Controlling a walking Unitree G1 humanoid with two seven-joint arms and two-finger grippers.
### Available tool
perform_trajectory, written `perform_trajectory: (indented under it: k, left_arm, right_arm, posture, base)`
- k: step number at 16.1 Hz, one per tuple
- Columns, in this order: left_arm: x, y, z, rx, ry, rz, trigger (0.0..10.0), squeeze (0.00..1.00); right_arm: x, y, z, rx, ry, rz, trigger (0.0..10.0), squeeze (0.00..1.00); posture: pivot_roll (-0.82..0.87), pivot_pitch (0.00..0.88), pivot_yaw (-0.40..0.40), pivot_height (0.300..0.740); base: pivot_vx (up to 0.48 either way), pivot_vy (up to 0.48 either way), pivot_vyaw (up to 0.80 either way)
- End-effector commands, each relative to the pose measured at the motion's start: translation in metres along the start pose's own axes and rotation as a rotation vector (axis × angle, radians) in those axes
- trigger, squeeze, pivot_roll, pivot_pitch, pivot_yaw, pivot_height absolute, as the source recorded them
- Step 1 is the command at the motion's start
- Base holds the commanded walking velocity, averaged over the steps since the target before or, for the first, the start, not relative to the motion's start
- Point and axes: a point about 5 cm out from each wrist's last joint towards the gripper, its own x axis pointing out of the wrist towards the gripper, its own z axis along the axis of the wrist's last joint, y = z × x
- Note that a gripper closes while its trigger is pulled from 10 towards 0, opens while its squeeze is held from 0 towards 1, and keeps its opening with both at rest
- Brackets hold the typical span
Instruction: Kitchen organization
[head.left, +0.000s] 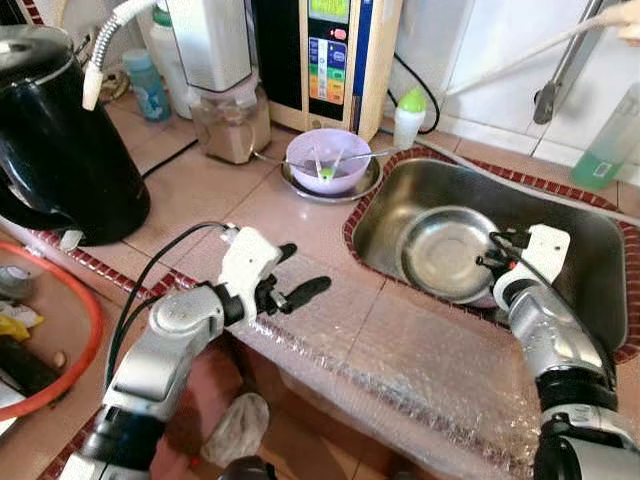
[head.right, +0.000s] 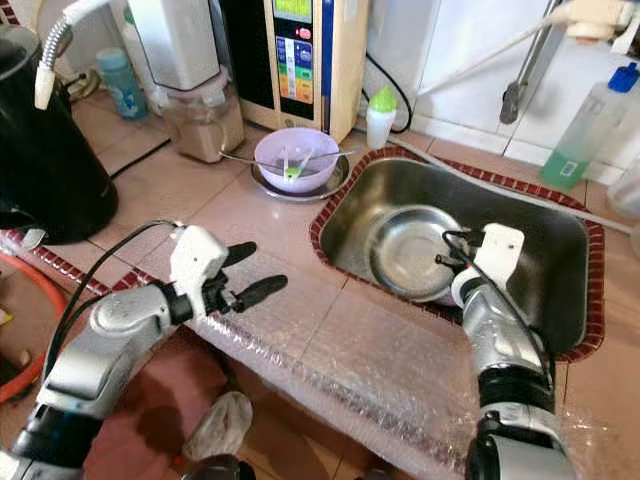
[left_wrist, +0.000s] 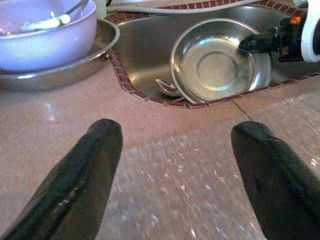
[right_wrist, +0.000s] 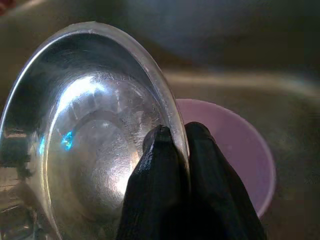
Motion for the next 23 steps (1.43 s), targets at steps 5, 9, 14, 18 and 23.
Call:
perform_trajectory:
  k: [5,9,14,18,23]
  left_arm:
    - [0.005,0.003,0.003,-0.002,0.030,-0.001,10.0,1.00]
    - [0.002,0.001,-0.001,-0.010,0.067,-0.004,10.0,1.00]
    - [0.000,-0.003,-0.007,-0.043,0.066,0.046,10.0,1.00]
    - [-0.004,0.014,-0.004,-0.091,0.000,0.216,10.0,1.00]
    - [-0.001,0.005,-0.013,-0.108,0.022,0.205,10.0,1.00]
  right_arm:
    - [0.005,0.019,-0.019,-0.005,0.037,-0.082,10.0,0.67]
    - [0.005,0.031,-0.031,0.030,0.061,-0.076,10.0,1.00]
    - [0.003,0.036,-0.013,-0.027,-0.113,-0.055,10.0,1.00]
    - [-0.007,0.063,-0.003,-0.062,-0.228,0.079,10.0,1.00]
    - [-0.010,0.051,-0.006,-0.025,-0.230,0.022,10.0,1.00]
  posture:
    - [0.04,0.000,0.046,0.740]
    - [0.07,0.000,0.025,0.740]
    - [0.06,0.000,0.017,0.740]
    - [0.04,0.000,0.016,0.740]
    - [0.03,0.000,0.011,0.740]
  base:
    - [0.000,0.000,0.00]
    - [0.000,0.000,0.00]
    - [0.000,0.000,0.00]
    - [0.000,0.000,0.00]
    - [0.000,0.000,0.00]
